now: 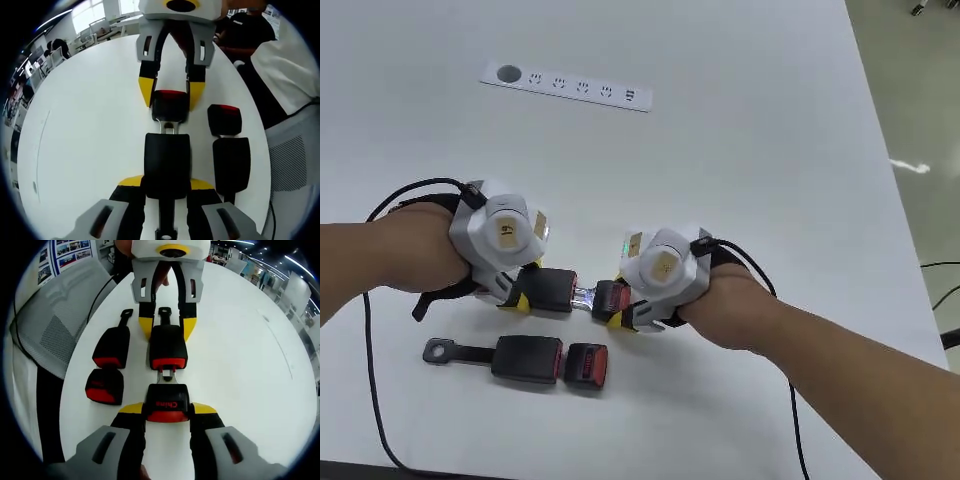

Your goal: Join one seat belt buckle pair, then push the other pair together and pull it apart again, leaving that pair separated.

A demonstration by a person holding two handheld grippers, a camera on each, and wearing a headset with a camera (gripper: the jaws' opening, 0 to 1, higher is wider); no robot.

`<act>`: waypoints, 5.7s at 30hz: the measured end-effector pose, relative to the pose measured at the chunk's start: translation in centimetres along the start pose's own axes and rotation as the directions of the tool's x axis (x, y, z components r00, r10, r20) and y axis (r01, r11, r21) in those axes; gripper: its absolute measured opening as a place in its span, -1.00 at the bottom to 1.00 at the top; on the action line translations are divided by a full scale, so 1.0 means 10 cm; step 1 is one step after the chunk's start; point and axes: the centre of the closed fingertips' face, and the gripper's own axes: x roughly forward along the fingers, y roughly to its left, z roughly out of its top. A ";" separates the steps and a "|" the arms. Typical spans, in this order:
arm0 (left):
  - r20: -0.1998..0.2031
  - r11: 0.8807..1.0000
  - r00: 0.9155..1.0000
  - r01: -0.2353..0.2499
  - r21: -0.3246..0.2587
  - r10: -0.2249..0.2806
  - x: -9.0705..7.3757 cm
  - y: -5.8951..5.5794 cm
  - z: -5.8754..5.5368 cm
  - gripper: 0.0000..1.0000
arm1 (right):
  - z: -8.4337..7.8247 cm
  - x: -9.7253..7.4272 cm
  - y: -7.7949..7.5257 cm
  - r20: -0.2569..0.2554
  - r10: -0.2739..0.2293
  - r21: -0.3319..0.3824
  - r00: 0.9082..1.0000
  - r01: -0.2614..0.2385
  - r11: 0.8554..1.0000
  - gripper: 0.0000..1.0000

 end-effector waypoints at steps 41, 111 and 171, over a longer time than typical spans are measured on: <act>-0.009 1.000 1.000 -0.005 0.007 0.005 0.00 -0.01 0.02 -0.39 | 0.17 0.07 -0.02 -0.019 -0.006 -0.021 1.000 0.006 1.000 -0.40; -0.030 1.000 0.999 -0.013 0.010 0.013 -0.05 -0.07 0.10 -0.35 | -0.93 -0.63 -0.01 -0.107 -0.026 0.051 0.994 0.032 0.998 -0.25; 0.117 0.753 0.892 -0.292 -0.590 0.437 -1.03 -1.05 -0.90 1.00 | -0.61 -1.27 0.85 0.114 -0.418 0.497 0.901 0.313 0.809 0.99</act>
